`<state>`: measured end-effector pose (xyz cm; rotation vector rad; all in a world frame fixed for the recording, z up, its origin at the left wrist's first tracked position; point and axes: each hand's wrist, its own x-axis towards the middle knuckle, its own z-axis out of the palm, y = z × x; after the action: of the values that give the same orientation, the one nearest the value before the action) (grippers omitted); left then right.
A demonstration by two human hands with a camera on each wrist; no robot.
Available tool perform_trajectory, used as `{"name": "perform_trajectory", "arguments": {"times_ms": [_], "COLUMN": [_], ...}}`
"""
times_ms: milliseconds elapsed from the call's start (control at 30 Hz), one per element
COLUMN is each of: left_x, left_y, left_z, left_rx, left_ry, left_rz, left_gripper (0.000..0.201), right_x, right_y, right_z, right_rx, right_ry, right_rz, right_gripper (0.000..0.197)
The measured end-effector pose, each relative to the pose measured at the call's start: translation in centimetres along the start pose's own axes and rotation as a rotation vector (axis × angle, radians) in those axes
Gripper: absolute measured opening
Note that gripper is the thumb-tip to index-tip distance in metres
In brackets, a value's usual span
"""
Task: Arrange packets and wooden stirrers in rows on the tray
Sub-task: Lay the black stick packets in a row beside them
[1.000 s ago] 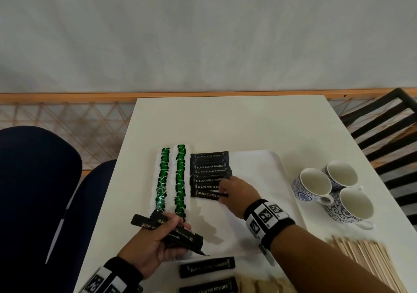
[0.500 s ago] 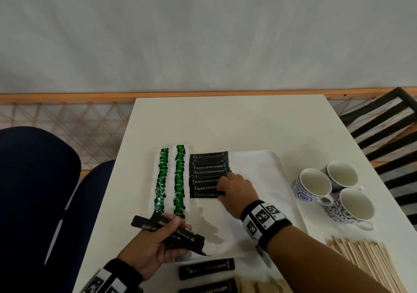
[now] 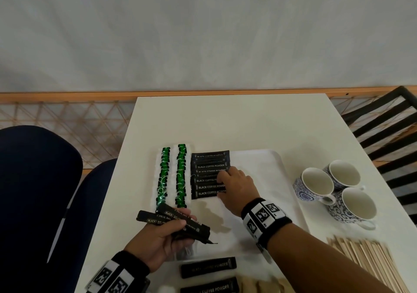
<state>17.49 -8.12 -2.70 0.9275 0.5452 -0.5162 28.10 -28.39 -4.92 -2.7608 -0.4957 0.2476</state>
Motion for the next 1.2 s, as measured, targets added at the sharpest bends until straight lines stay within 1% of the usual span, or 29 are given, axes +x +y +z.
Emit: {"name": "perform_trajectory", "arguments": {"times_ms": [67, 100, 133, 200, 233, 267, 300, 400, 500, 533, 600, 633, 700, 767, 900, 967, 1033, 1100, 1200], "left_x": [0.1, 0.2, 0.3, 0.4, 0.4, 0.5, 0.5, 0.7, 0.7, 0.6, 0.5, 0.5, 0.4, 0.2, -0.1, -0.1, -0.2, -0.2, -0.2], "left_y": [-0.1, -0.1, -0.2, -0.3, -0.3, -0.3, -0.4, -0.6, -0.6, -0.5, -0.4, -0.4, -0.4, -0.4, -0.3, -0.3, -0.2, -0.2, -0.2], "left_z": [0.0, 0.1, 0.1, 0.3, 0.5, 0.7, 0.9, 1.3, 1.2, 1.1, 0.9, 0.8, 0.6, 0.6, 0.7, 0.7, 0.7, 0.6, 0.6], "left_rx": [0.004, 0.014, 0.028, 0.059, 0.075, 0.088, 0.1, 0.141, 0.155, 0.15, 0.142, 0.137, 0.129, 0.132, 0.134, 0.135, 0.139, 0.14, 0.128], "left_ry": [0.013, 0.025, 0.038, 0.062, 0.071, 0.075, 0.079, 0.087, 0.111, 0.125, 0.147, 0.153, 0.16, 0.16, 0.158, 0.156, 0.158, 0.16, 0.156], "left_rz": [-0.002, -0.002, -0.002, -0.01, -0.012, -0.009, -0.002, 0.021, 0.022, 0.019, 0.02, 0.022, 0.026, 0.031, 0.036, 0.035, 0.032, 0.03, 0.032], "left_gripper": [0.025, 0.024, 0.023, 0.025, 0.028, 0.031, 0.033, 0.029, 0.016, 0.011, 0.008, 0.007, 0.003, 0.003, 0.007, 0.008, 0.008, 0.008, 0.006], "right_x": [-0.4, -0.6, -1.0, -1.8, -2.2, -2.5, -2.8, -3.1, -3.3, -3.3, -3.0, -2.8, -2.4, -2.2, -2.1, -2.0, -1.7, -1.4, -0.9], "right_y": [-0.6, -0.9, -1.4, -2.5, -2.9, -3.2, -3.4, -3.5, -3.3, -3.0, -2.3, -1.9, -0.9, -0.1, 0.5, 0.4, 0.3, 0.3, 0.1], "right_z": [-0.7, -1.0, -1.5, -2.3, -2.5, -2.5, -2.4, -2.1, -2.1, -2.2, -2.4, -2.5, -2.4, -2.1, -1.3, -0.8, -0.3, 0.1, 0.4], "right_rx": [0.084, 0.171, 0.275, 0.438, 0.472, 0.482, 0.479, 0.462, 0.448, 0.438, 0.414, 0.4, 0.369, 0.343, 0.358, 0.33, 0.232, 0.115, 0.044], "right_ry": [0.001, -0.022, -0.08, -0.255, -0.33, -0.374, -0.384, -0.328, -0.268, -0.246, -0.223, -0.232, -0.273, -0.287, -0.265, -0.272, -0.269, -0.222, -0.138], "right_rz": [-0.026, -0.049, -0.068, -0.11, -0.13, -0.149, -0.161, -0.15, -0.134, -0.119, -0.075, -0.053, -0.019, 0.005, 0.013, 0.013, 0.008, -0.024, -0.06], "right_gripper": [0.02, 0.017, 0.018, 0.024, 0.025, 0.025, 0.025, 0.023, 0.013, 0.015, 0.026, 0.029, 0.03, 0.025, 0.012, 0.011, 0.012, 0.013, 0.013]}}
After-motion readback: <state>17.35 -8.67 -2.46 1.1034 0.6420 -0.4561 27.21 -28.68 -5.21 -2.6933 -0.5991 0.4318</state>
